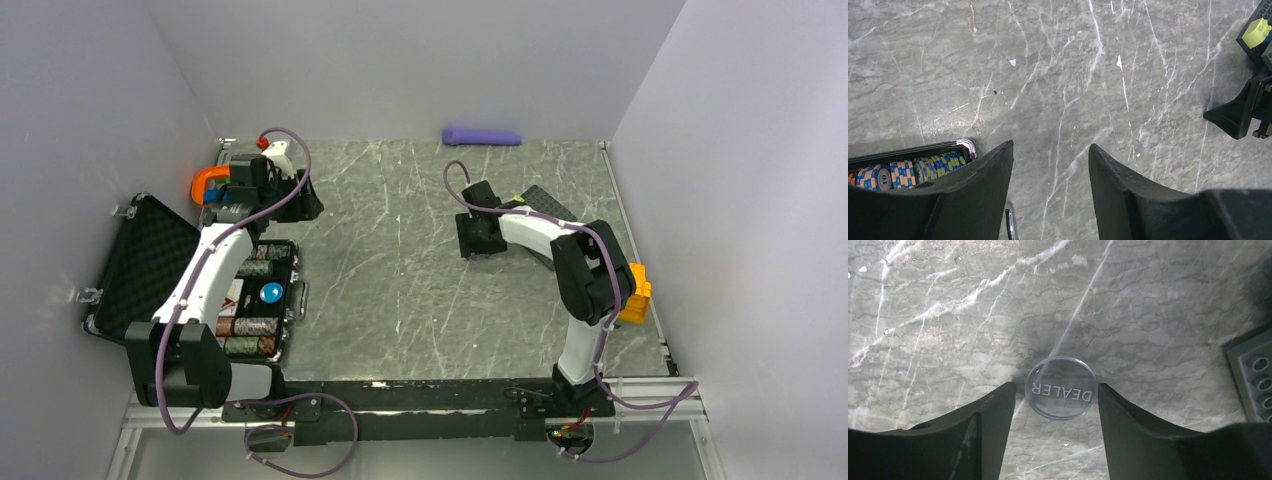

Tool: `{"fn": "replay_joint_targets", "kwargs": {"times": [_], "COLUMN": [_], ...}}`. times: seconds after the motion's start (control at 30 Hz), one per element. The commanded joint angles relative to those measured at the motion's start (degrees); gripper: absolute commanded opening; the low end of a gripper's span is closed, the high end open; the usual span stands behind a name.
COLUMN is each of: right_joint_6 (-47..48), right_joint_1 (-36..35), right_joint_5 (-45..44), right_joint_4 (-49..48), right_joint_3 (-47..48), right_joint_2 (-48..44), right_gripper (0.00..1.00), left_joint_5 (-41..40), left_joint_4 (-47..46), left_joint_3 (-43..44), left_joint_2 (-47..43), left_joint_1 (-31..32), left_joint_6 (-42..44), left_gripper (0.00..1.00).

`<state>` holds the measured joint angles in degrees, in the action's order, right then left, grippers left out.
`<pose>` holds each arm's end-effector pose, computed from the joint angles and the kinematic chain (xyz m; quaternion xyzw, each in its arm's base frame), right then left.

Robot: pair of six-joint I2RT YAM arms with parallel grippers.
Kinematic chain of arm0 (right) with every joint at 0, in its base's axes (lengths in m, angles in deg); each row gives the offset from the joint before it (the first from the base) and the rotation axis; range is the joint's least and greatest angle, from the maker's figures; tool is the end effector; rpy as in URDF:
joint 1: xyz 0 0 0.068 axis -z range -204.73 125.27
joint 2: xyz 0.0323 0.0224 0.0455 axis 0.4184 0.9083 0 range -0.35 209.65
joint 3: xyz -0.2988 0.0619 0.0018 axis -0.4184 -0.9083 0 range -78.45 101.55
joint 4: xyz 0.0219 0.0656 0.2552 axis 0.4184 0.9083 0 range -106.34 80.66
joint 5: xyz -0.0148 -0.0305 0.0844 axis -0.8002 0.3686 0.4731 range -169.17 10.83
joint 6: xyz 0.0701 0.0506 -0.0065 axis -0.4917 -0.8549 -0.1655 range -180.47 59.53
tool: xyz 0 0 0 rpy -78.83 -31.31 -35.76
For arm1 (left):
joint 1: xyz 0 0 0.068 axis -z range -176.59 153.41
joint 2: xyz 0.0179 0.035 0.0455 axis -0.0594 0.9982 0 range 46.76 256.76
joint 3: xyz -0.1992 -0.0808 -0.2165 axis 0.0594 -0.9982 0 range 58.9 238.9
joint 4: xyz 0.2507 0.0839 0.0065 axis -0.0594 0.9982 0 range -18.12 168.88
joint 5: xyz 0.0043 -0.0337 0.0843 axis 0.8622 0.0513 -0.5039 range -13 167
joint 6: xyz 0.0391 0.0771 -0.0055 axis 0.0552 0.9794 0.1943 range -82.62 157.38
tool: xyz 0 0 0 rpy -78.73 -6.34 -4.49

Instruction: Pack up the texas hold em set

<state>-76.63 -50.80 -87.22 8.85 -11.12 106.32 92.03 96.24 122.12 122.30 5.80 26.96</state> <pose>0.3638 0.1659 0.1521 -0.0686 0.9707 0.0153 0.2298 0.3186 -0.0332 0.3187 -0.0034 0.8879 -0.1657 0.4290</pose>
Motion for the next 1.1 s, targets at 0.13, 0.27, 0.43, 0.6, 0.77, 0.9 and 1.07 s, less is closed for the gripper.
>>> {"fn": "replay_joint_targets", "kwargs": {"times": [0.13, 0.27, 0.43, 0.6, 0.77, 0.9, 1.07], "right_joint_6": [-0.8, -0.9, -0.6, -0.5, 0.8, 1.8, 3.7], "right_joint_1": [-0.3, -0.4, -1.0, -1.4, -2.8, -4.1, -6.9], "right_joint_5": [-1.1, -0.9, -1.2, -1.1, 0.7, 2.8, 4.8], "right_joint_4": [1.2, 0.6, 0.7, 0.9, -0.3, -1.5, -3.9], "right_joint_3": [-1.3, -2.1, -1.8, -1.8, -2.9, -4.8, -7.2], "right_joint_2": [0.3, -0.1, 0.0, -1.4, -5.5, -8.5, -12.0], "right_gripper": [0.56, 0.50, 0.43, 0.38, 0.36, 0.36, 0.35], "left_joint_5": [0.9, 0.9, 1.0, 1.6, 5.8, 9.2, 14.5], "left_joint_4": [-2.0, -1.9, -1.9, -2.2, -3.4, -3.8, -4.8], "left_joint_3": [0.2, 0.2, 0.2, 0.1, -0.3, -0.3, -0.2], "left_joint_2": [-1.3, -1.3, -1.2, -1.1, 0.3, 2.9, 7.8], "left_joint_1": [0.2, 0.2, 0.2, 0.2, 0.5, 2.5, 7.4], "left_joint_6": [-0.8, -0.8, -0.7, -1.0, -2.3, -3.5, -5.1], "left_gripper": [0.61, 0.61, 0.61, 0.61, 0.61, 0.61, 0.61]}}
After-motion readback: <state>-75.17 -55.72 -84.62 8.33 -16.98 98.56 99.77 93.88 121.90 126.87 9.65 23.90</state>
